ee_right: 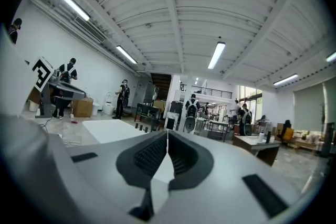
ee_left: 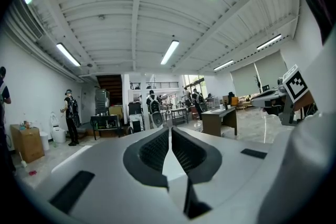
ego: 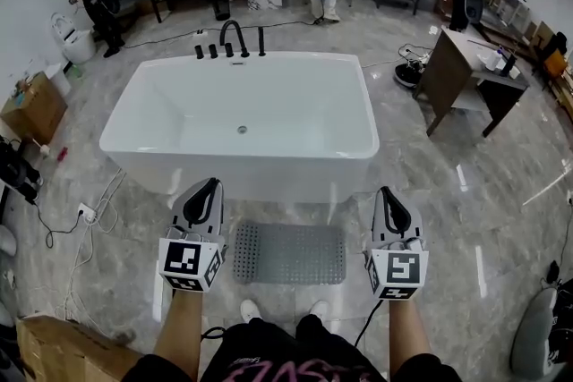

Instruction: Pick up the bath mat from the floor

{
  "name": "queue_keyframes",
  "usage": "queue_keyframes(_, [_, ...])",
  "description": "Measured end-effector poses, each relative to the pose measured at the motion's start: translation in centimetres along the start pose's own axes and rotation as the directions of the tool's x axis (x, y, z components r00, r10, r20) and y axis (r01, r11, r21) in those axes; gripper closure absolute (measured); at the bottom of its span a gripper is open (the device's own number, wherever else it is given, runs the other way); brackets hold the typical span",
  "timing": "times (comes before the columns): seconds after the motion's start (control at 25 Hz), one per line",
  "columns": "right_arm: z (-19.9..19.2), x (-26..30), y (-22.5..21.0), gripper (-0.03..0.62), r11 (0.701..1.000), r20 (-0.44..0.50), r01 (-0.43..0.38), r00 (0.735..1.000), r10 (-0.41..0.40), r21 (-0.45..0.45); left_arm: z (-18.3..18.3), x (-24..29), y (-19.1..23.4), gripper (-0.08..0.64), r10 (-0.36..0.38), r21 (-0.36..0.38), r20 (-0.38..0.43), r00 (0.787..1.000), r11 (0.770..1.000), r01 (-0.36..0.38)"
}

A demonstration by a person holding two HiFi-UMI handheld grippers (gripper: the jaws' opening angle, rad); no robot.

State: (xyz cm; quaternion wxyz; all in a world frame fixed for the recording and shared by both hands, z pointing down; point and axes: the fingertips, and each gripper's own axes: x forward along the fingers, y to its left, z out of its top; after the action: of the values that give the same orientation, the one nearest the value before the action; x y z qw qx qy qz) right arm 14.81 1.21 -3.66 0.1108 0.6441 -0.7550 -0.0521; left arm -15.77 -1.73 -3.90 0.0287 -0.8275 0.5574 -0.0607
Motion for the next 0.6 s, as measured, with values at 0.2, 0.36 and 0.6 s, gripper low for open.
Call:
queue_keyframes(0.2, [0.22, 0.13, 0.27, 0.569, 1.0, 0.007, -0.001, 1.0, 0.001, 0.006, -0.18, -0.23, -0.39, 0.537, -0.014, 0.019, -0.008, 1.0, 1.0, 0.014])
queue_keyframes(0.36, [0.11, -0.23, 0.41, 0.57, 1.0, 0.007, -0.006, 1.0, 0.006, 0.009, -0.42, -0.55, -0.88, 0.537, -0.024, 0.027, -0.02, 1.0, 0.999, 0.024])
queue_keyframes(0.6, [-0.31, -0.42, 0.5, 0.569, 1.0, -0.009, -0.006, 1.0, 0.006, 0.008, -0.79, -0.89, -0.46, 0.537, -0.021, 0.023, -0.031, 0.999, 1.0, 0.021])
